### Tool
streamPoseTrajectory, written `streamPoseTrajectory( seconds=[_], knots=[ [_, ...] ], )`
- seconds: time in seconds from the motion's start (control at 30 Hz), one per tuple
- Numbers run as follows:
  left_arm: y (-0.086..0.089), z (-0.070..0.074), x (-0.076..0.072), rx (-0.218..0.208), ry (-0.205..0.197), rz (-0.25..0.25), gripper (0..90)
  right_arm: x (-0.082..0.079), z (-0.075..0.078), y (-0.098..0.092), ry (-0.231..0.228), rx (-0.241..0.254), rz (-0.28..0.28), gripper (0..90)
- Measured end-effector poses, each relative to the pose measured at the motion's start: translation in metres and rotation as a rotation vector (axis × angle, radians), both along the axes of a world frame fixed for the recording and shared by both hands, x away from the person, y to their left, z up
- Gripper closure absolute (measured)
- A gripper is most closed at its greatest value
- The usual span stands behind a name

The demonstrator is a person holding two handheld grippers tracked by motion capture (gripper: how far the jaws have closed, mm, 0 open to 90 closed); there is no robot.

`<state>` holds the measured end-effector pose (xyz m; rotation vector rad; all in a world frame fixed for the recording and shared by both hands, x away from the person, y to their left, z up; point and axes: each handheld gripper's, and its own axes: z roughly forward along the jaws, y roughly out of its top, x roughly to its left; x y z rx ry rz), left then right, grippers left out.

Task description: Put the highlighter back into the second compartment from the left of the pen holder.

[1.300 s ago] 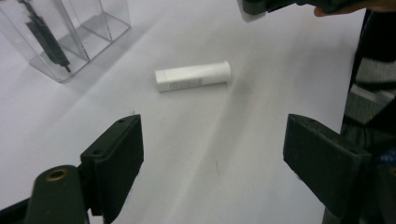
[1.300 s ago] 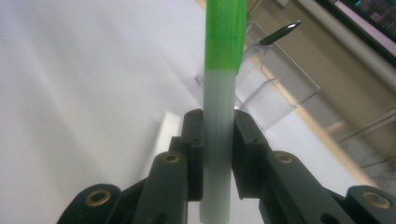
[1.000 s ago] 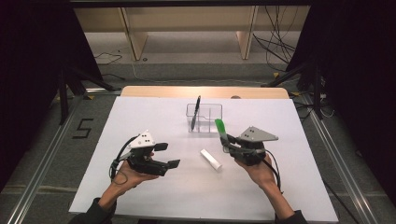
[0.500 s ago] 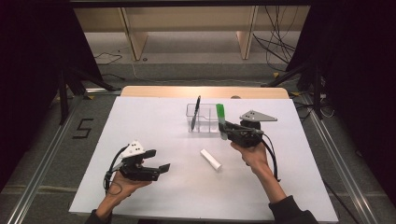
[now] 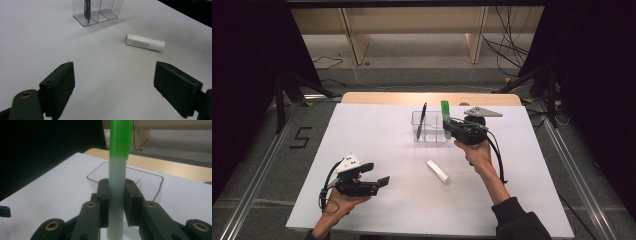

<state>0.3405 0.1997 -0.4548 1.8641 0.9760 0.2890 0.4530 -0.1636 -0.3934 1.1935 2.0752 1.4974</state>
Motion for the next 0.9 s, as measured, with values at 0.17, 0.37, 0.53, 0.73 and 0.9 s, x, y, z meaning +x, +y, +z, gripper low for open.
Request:
streamPoseTrajectory(
  seconds=[0.17, 0.37, 0.53, 0.73, 0.9],
  knots=[
    [-0.002, -0.003, -0.003, 0.017, -0.007, 0.006, 17.0, 0.007, -0.001, 0.002, 0.007, -0.001, -0.011, 77.3],
    [-0.001, -0.003, -0.006, -0.006, -0.014, 0.015, 16.8, 0.013, -0.001, 0.005, 0.013, -0.001, -0.018, 77.3],
    [-0.003, -0.005, -0.009, -0.014, -0.014, 0.019, 16.8, 0.018, 0.000, 0.008, 0.023, 0.001, -0.025, 77.3],
    [-0.003, -0.007, -0.011, -0.007, -0.006, 0.018, 16.7, 0.024, 0.001, 0.012, 0.026, 0.001, -0.034, 77.2],
    [-0.004, -0.009, -0.011, 0.021, -0.004, 0.017, 16.7, 0.031, 0.003, 0.016, 0.031, -0.005, -0.043, 77.2]
  ],
)
